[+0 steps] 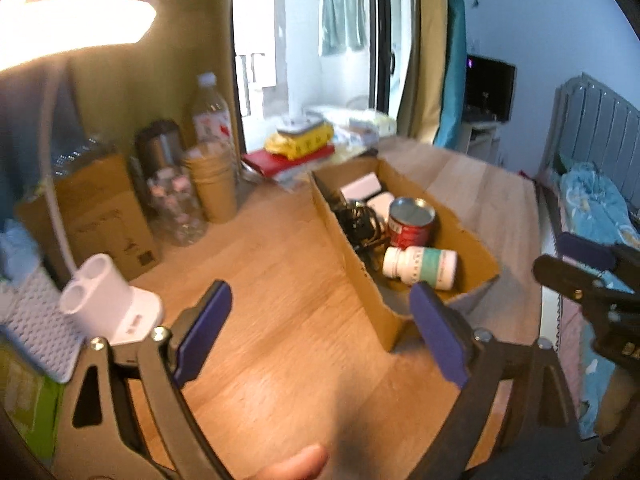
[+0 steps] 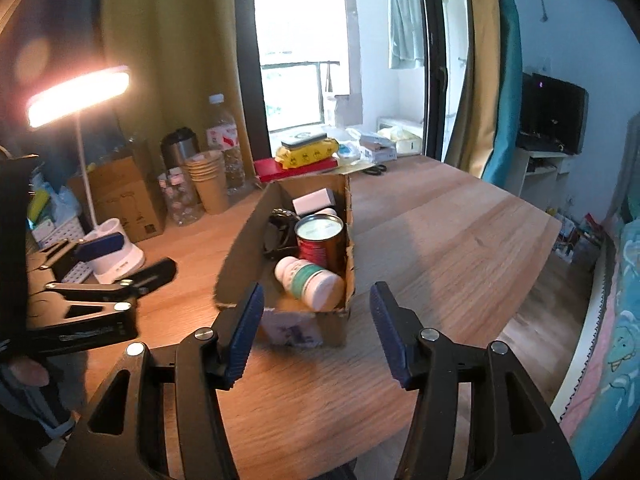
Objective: Organize rigid objects
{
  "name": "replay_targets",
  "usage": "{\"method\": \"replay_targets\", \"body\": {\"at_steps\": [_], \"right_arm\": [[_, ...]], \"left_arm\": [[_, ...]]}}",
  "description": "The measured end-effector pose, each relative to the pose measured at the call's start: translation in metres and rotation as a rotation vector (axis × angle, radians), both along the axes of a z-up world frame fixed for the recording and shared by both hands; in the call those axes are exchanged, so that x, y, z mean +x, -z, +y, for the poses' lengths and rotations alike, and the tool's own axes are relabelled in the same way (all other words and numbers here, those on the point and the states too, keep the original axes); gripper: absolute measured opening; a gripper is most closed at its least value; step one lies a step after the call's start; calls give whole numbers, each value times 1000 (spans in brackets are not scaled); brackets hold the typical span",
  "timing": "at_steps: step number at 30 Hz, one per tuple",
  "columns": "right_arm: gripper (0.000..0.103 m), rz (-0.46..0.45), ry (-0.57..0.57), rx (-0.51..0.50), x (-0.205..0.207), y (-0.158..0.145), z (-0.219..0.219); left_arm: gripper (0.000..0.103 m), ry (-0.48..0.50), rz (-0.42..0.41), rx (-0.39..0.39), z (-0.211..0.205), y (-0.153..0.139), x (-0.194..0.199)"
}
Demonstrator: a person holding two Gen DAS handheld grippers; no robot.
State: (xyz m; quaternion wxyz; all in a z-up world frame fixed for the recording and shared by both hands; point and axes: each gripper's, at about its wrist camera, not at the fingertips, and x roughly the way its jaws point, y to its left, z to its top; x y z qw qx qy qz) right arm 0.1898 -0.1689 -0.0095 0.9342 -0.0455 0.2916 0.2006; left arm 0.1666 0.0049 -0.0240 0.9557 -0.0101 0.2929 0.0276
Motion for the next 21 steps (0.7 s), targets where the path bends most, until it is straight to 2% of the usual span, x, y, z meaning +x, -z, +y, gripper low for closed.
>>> {"method": "replay_targets", "body": {"at_steps": [4, 10, 17, 21], "right_arm": [[59, -66, 29, 10, -30, -11, -3], [60, -135, 66, 41, -66, -27, -16], [63, -201, 96, 33, -104, -41, -23], [68, -268, 102, 11, -125, -51, -20]], "left_arm": [[92, -4, -75, -41, 5, -18, -44], [93, -46, -208, 24, -1, -50, -106], [96, -7, -328, 44, -16, -80, -149], [96, 19, -382, 51, -21, -89, -164]]}}
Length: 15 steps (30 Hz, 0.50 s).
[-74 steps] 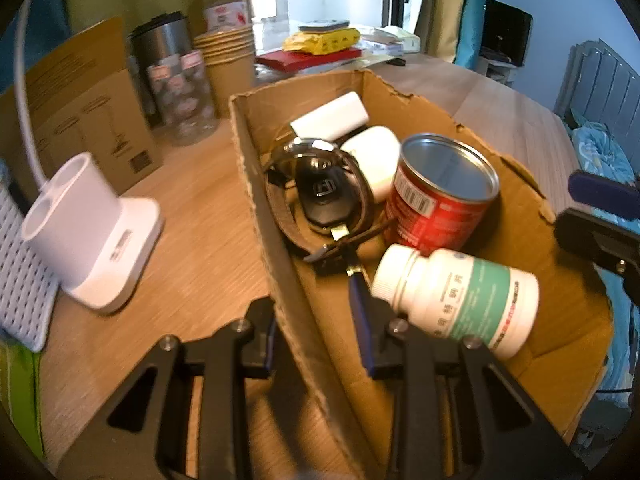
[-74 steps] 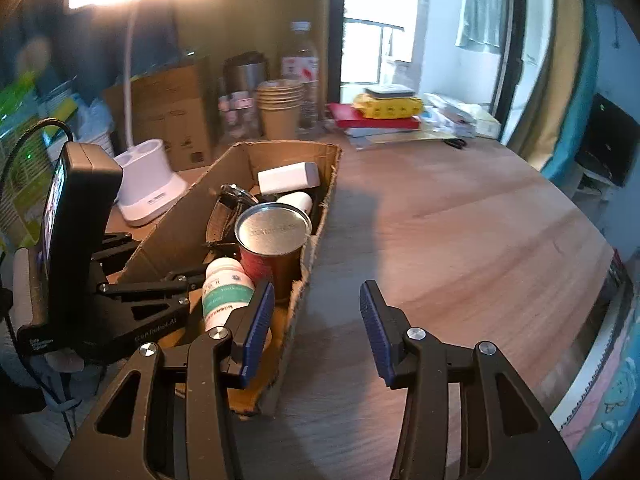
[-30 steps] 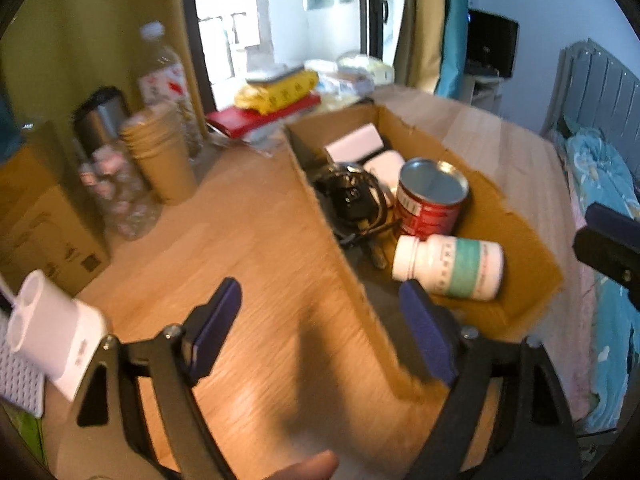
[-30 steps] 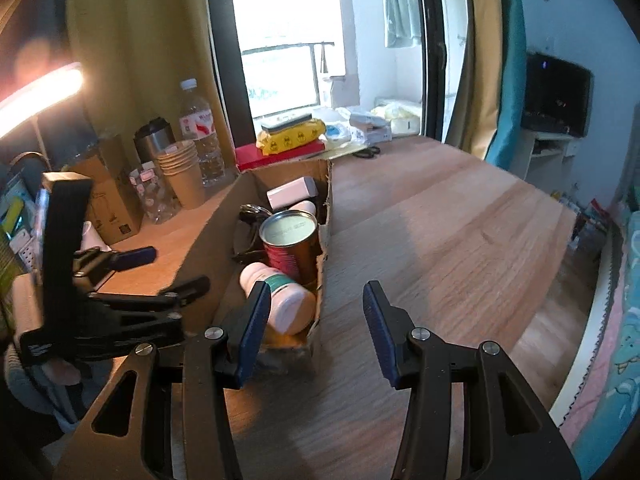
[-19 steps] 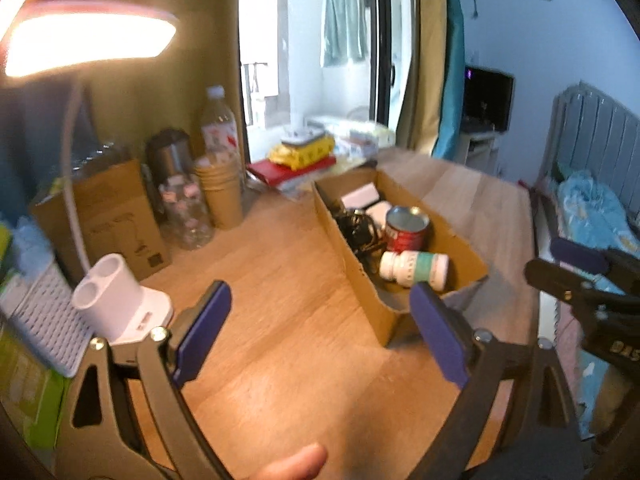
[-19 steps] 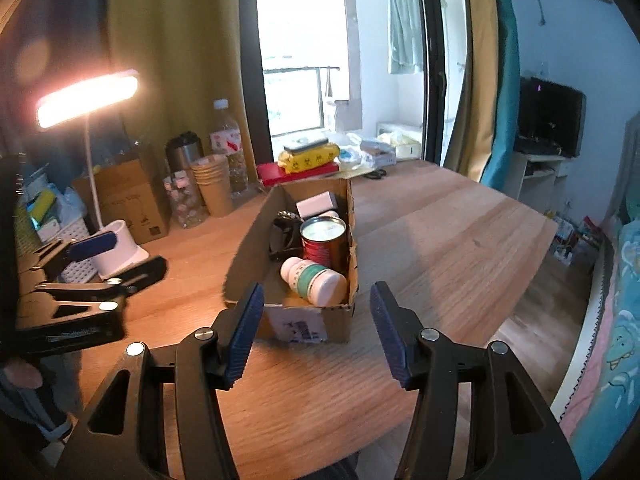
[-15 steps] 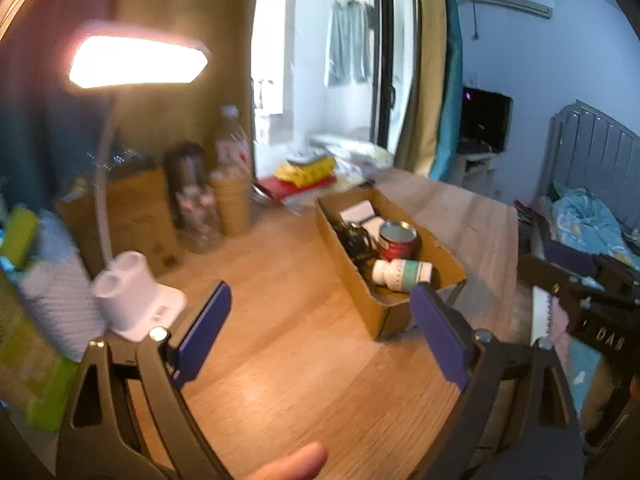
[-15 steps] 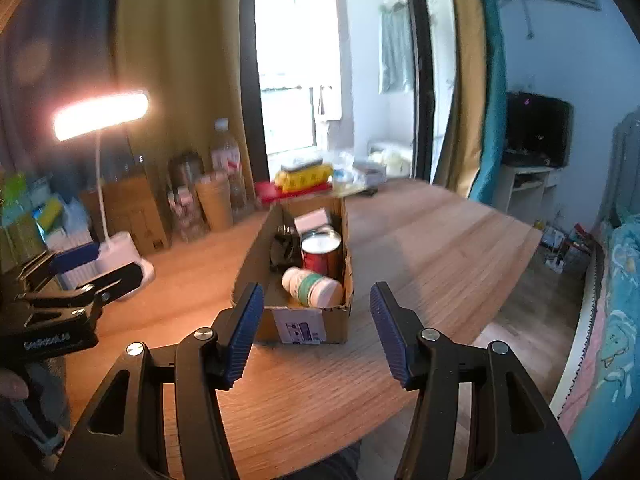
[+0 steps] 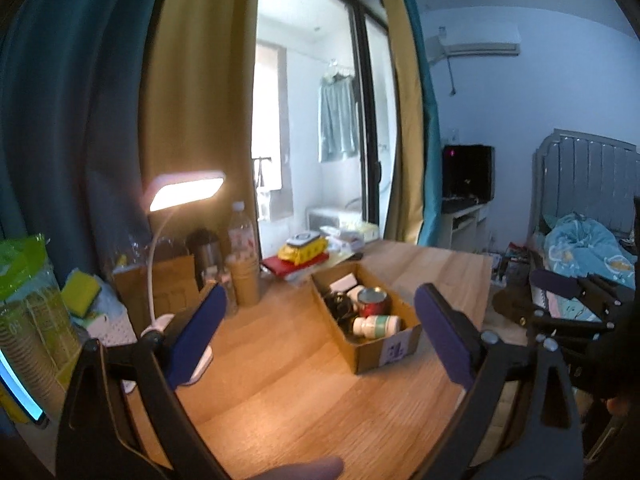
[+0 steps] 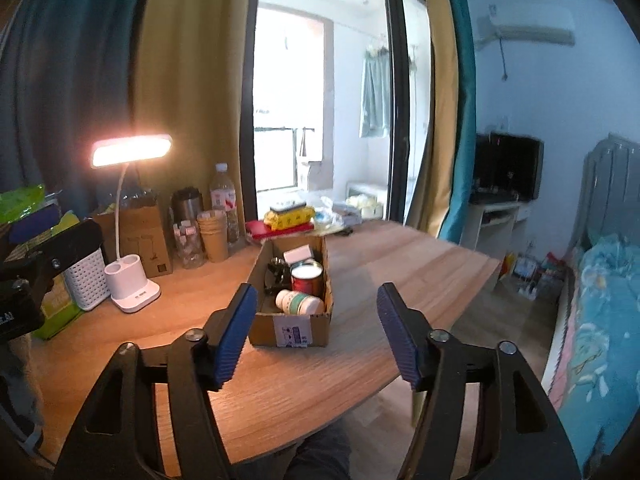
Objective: Organize rigid objects
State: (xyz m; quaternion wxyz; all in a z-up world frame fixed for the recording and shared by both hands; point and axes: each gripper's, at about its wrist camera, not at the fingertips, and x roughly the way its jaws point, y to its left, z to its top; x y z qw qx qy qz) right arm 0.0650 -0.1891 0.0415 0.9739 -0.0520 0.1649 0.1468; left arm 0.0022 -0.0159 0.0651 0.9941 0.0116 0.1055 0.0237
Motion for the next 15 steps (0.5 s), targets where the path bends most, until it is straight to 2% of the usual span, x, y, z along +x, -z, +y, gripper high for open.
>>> {"method": "replay_targets", "body": {"at_steps": [15], "right_arm": [[69, -5, -40, 5, -4, 0, 9]], "left_arm": [[96, -18, -2, -14, 4, -7, 2]]}}
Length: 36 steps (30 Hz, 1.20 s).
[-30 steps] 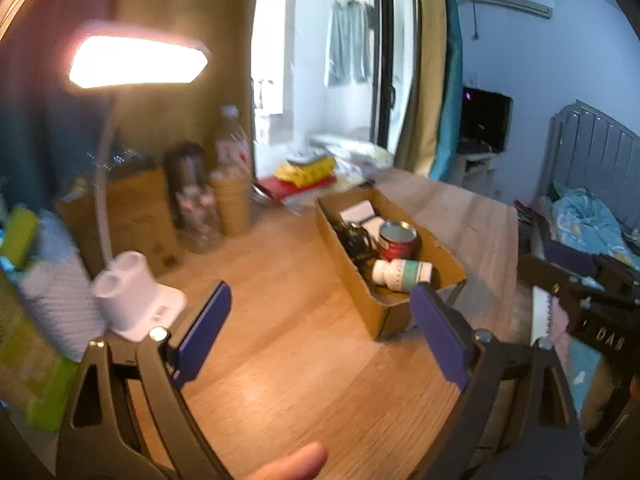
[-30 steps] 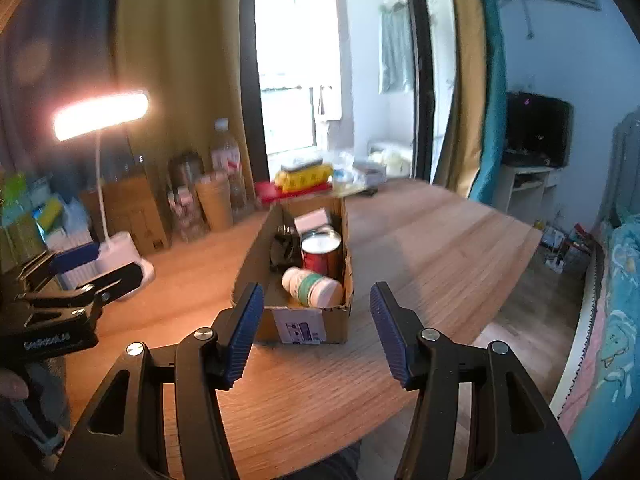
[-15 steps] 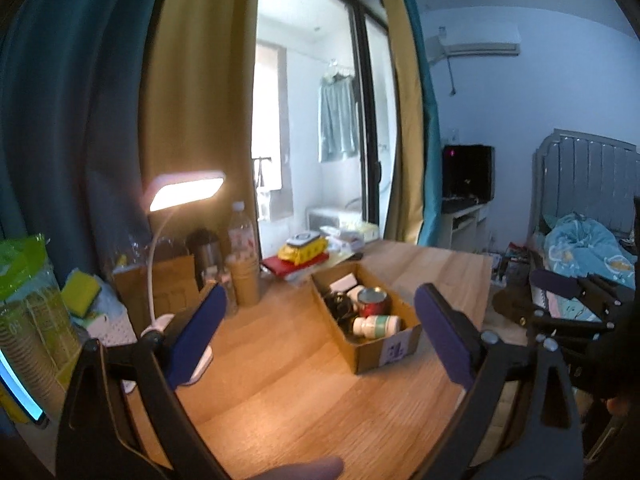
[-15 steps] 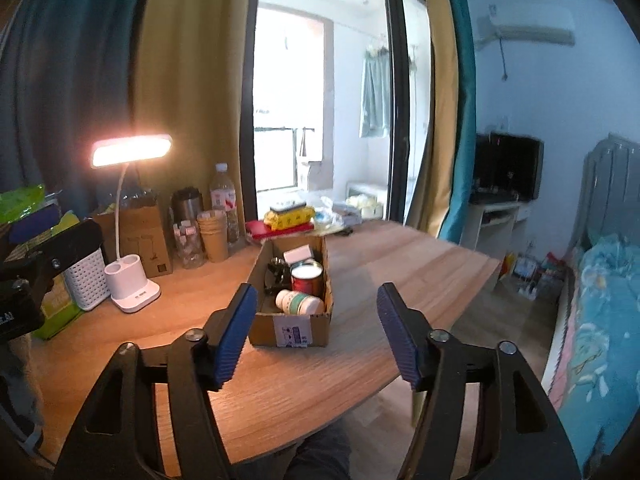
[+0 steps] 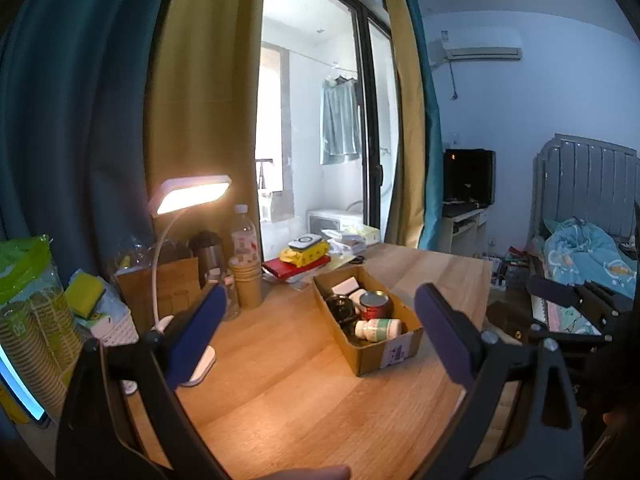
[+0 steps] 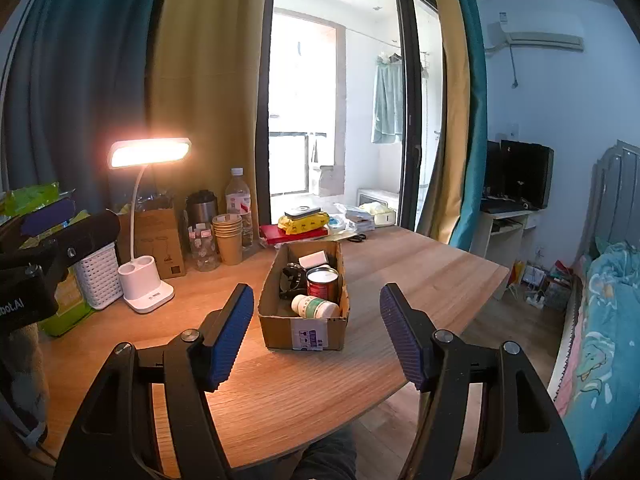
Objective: Organize rigid objects
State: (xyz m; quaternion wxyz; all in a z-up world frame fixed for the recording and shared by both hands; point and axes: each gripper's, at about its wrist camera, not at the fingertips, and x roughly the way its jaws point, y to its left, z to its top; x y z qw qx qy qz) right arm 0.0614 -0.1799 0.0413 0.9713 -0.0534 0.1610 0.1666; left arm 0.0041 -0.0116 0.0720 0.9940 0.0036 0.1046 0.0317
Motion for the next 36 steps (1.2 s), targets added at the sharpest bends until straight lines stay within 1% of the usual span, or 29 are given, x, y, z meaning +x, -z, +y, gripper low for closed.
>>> {"method": "replay_targets", "body": {"at_steps": [7, 12, 36], "right_arm": [[69, -2, 6, 2, 0, 1, 0], [69, 1, 5, 0, 0, 1, 0], [69, 4, 4, 0, 0, 2, -2]], "left_arm": [[96, 6, -4, 0, -2, 1, -5], [96, 13, 7, -3, -1, 2, -3], [96, 14, 4, -7, 0, -1, -3]]}}
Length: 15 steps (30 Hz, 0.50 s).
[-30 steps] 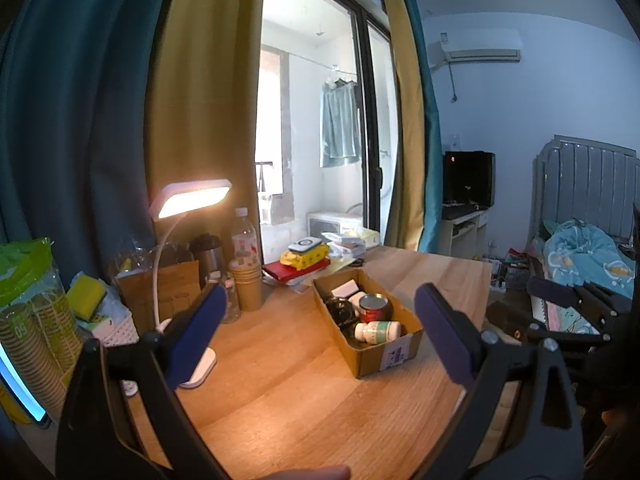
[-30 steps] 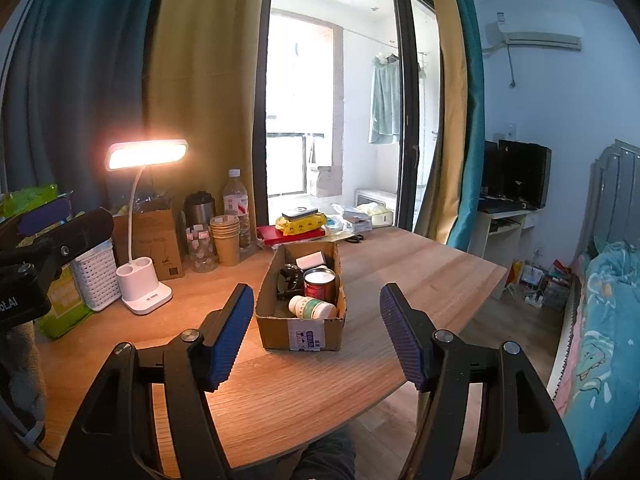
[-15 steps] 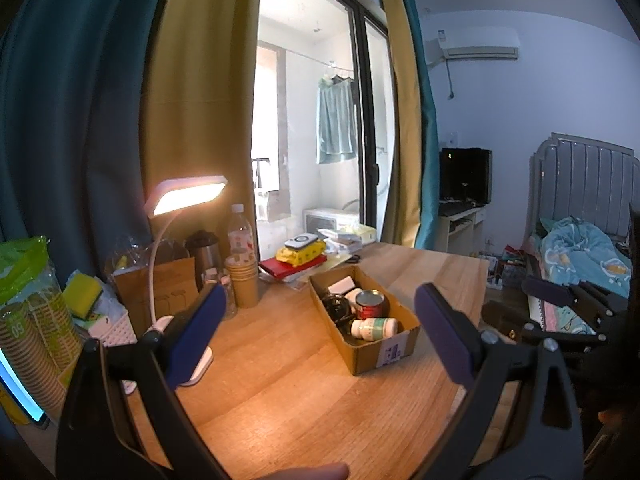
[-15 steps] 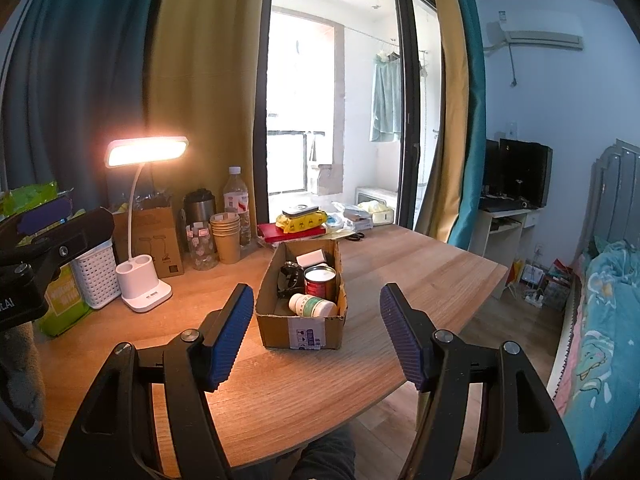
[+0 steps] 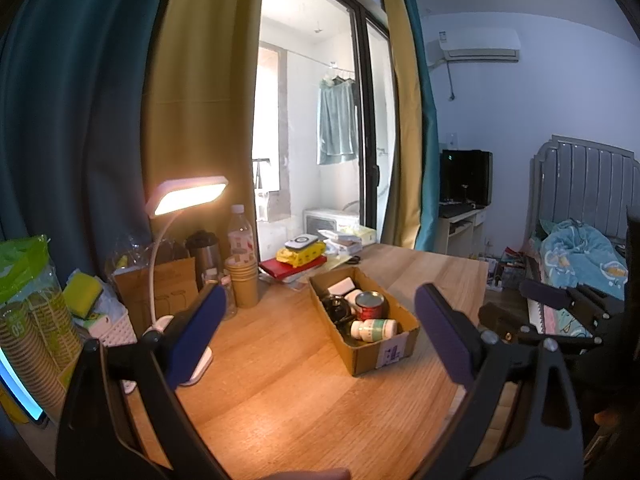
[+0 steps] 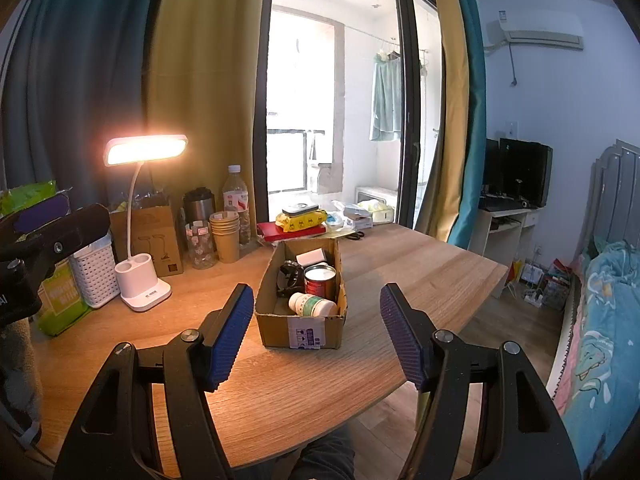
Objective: Organize rigid objects
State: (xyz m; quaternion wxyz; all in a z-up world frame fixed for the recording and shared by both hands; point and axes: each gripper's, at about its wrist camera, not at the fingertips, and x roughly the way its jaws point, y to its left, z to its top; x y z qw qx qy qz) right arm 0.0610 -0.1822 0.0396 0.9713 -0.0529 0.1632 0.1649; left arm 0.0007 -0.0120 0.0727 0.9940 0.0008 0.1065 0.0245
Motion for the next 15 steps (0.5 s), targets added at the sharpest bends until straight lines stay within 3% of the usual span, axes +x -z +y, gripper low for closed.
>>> {"method": "replay_targets", "body": {"at_steps": [15], "right_arm": [[69, 2, 0, -1, 0, 0, 0]], "left_arm": [[96, 6, 0, 4, -2, -1, -1]]}}
